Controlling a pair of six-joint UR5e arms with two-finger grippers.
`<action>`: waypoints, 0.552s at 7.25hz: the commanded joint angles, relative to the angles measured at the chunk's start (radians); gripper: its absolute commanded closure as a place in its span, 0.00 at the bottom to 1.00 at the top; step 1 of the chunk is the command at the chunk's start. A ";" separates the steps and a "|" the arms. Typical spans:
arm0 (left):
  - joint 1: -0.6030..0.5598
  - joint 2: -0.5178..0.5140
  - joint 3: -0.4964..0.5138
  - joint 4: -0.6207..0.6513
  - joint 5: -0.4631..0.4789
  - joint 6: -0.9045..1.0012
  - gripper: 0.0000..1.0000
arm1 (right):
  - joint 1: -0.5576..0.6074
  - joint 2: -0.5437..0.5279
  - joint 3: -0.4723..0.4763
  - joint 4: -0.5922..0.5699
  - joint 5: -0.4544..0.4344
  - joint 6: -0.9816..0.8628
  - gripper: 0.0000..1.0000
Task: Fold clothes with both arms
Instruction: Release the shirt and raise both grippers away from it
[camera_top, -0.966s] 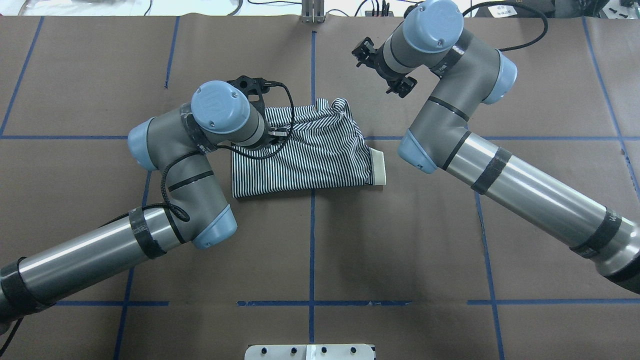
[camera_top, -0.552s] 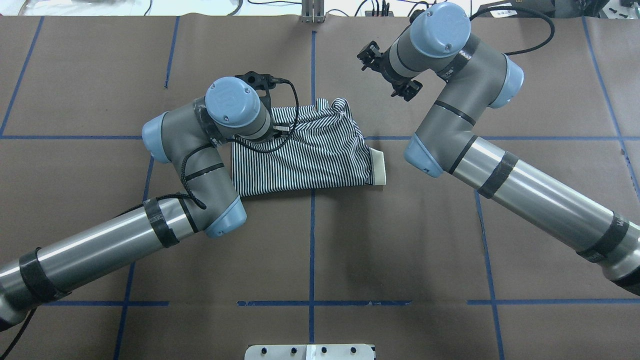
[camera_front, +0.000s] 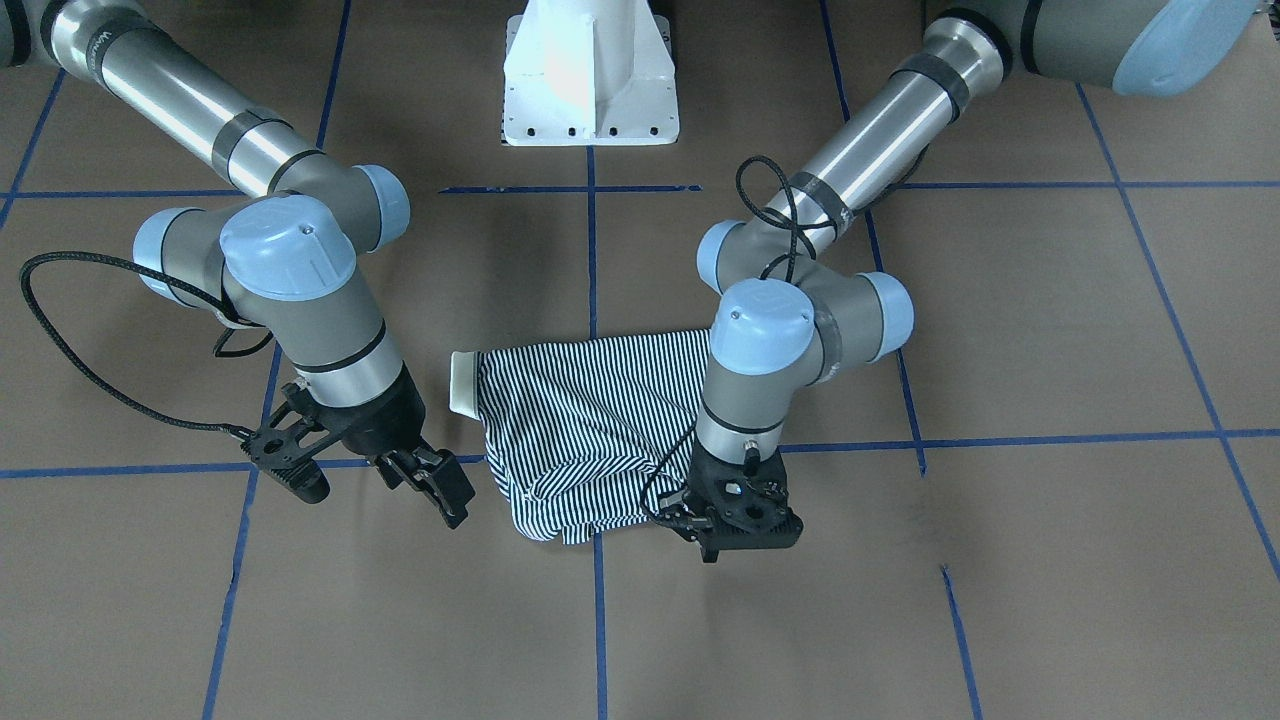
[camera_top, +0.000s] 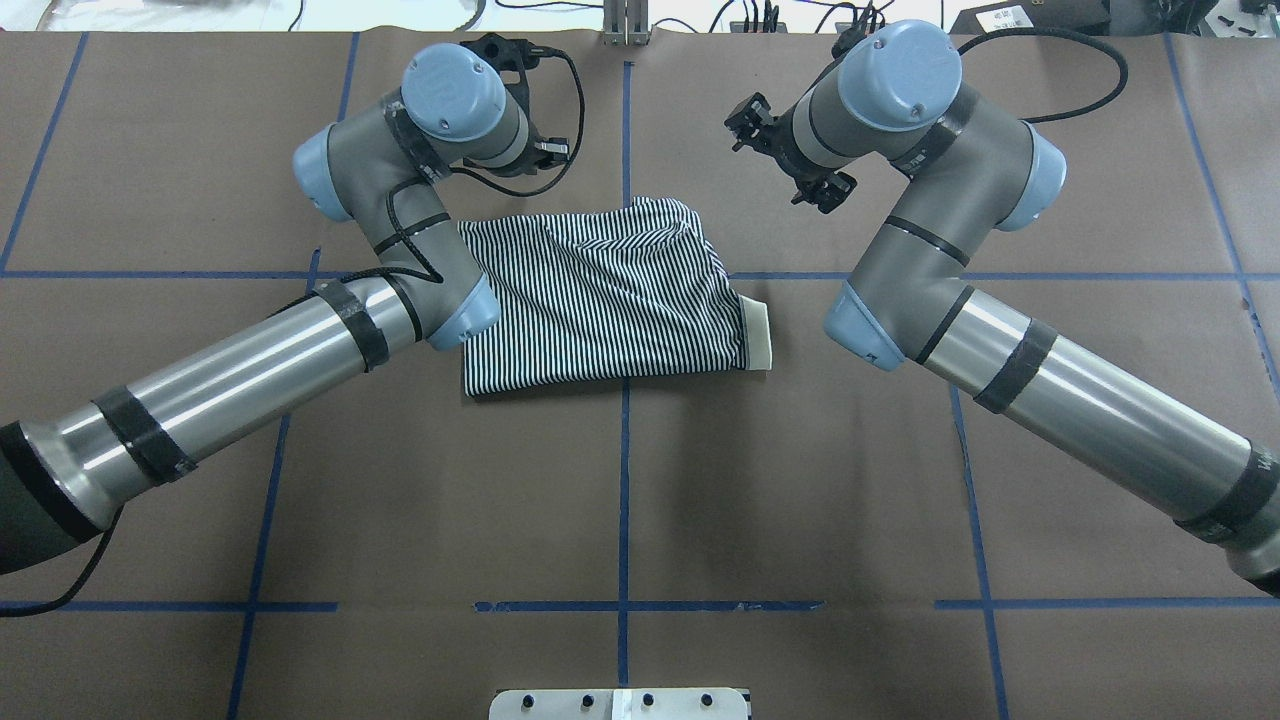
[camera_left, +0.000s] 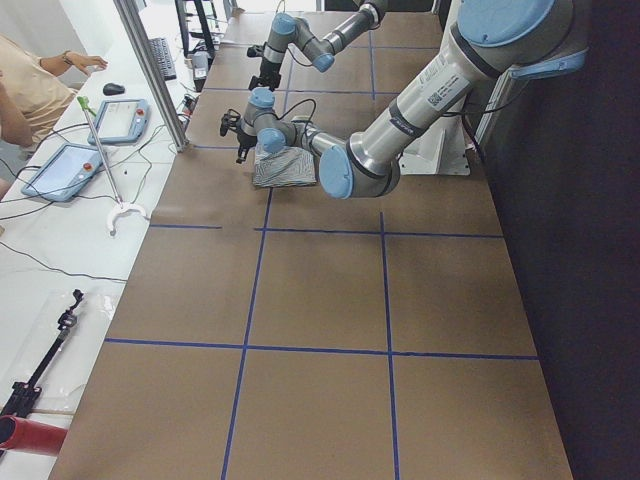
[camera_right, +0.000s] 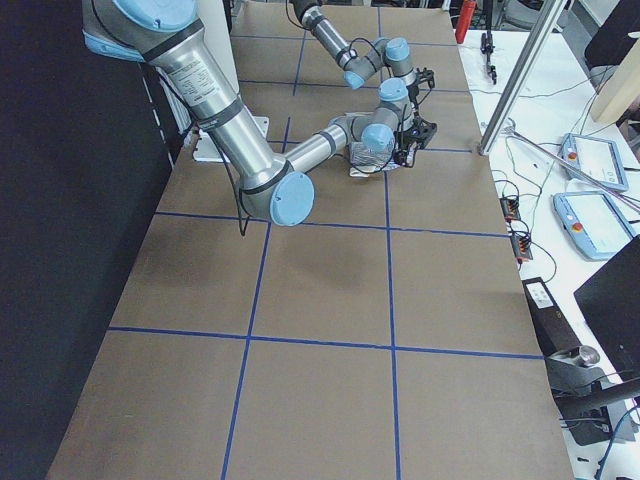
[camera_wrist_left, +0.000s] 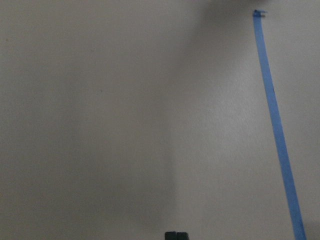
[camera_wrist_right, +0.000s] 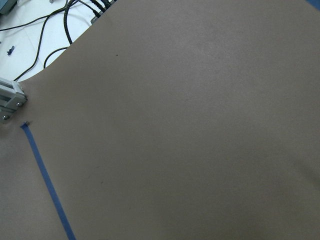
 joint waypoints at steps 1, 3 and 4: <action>-0.067 0.017 -0.020 -0.028 -0.035 0.041 1.00 | 0.005 -0.012 0.012 -0.004 0.015 -0.007 0.00; -0.144 0.188 -0.179 -0.037 -0.139 0.163 1.00 | 0.093 -0.075 0.008 -0.004 0.100 -0.205 0.00; -0.223 0.253 -0.219 -0.036 -0.255 0.253 1.00 | 0.174 -0.127 0.005 -0.004 0.175 -0.352 0.00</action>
